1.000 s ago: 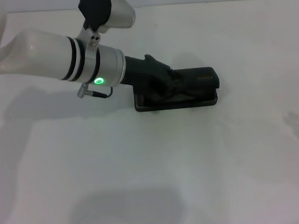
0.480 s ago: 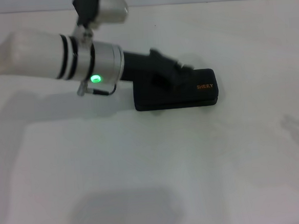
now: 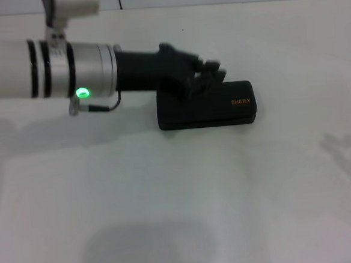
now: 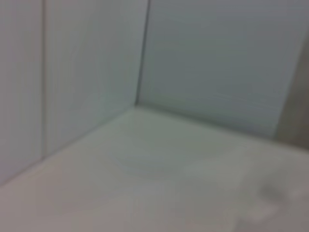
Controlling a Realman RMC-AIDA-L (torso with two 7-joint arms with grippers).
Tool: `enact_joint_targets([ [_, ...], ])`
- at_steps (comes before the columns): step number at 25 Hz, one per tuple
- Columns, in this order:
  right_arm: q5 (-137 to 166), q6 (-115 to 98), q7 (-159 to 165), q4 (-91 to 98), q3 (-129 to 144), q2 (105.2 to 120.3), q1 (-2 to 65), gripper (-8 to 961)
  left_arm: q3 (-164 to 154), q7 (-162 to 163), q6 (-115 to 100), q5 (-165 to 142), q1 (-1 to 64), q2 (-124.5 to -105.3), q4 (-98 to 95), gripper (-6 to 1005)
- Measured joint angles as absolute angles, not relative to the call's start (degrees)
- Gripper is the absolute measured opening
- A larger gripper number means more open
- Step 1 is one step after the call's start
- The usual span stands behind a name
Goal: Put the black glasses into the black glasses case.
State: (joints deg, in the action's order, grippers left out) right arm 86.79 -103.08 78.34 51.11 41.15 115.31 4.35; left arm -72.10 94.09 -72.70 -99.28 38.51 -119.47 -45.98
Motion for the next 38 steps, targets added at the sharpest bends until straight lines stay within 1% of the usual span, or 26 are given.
enact_joint_targets([
  [3,86.8,-103.0,78.4,50.5,41.7,115.31,5.5,197,-72.5,90.8,-67.0,-101.7,41.2,-119.70,-37.8,181],
  [4,86.8,-103.0,78.4,50.4,41.9,115.31,5.6,198,-72.5,90.8,-67.0,-101.7,41.2,-119.70,-37.8,182],
  [5,86.8,-103.0,78.4,50.3,42.0,115.31,5.7,199,-72.6,88.3,-63.2,-102.1,44.2,-119.78,-31.2,182],
  [8,86.7,-103.2,78.5,49.8,42.3,115.31,5.7,202,-72.7,87.4,-60.0,-102.0,45.7,-119.92,-28.1,182],
  [15,86.7,-103.6,78.5,48.2,42.1,115.31,5.3,209,-75.3,87.8,-57.1,-102.0,45.9,-120.06,-27.5,184],
  [25,86.6,-103.8,78.4,48.3,42.3,115.31,5.6,219,-75.4,87.9,-58.6,-101.4,45.0,-120.04,-27.9,186],
  [27,86.6,-104.7,78.4,48.5,41.9,115.31,5.4,221,-75.2,88.2,-61.8,-100.6,44.4,-119.91,-29.6,186],
  [30,86.3,-107.3,78.3,48.8,40.7,115.31,5.3,224,-74.6,89.1,-72.1,-96.8,41.6,-119.28,-36.0,187],
  [33,86.1,-109.4,78.3,50.2,40.5,115.31,5.5,227,-71.6,88.9,-85.1,-92.3,37.8,-118.28,-42.3,187],
  [37,85.4,-109.8,78.3,51.0,44.1,115.32,7.5,231,-65.0,80.0,-100.9,-87.2,31.8,-117.73,-44.7,188],
  [38,84.8,-109.8,78.3,51.1,46.0,115.31,8.4,232,-63.4,77.3,-103.4,-86.6,30.6,-117.66,-44.4,203],
])
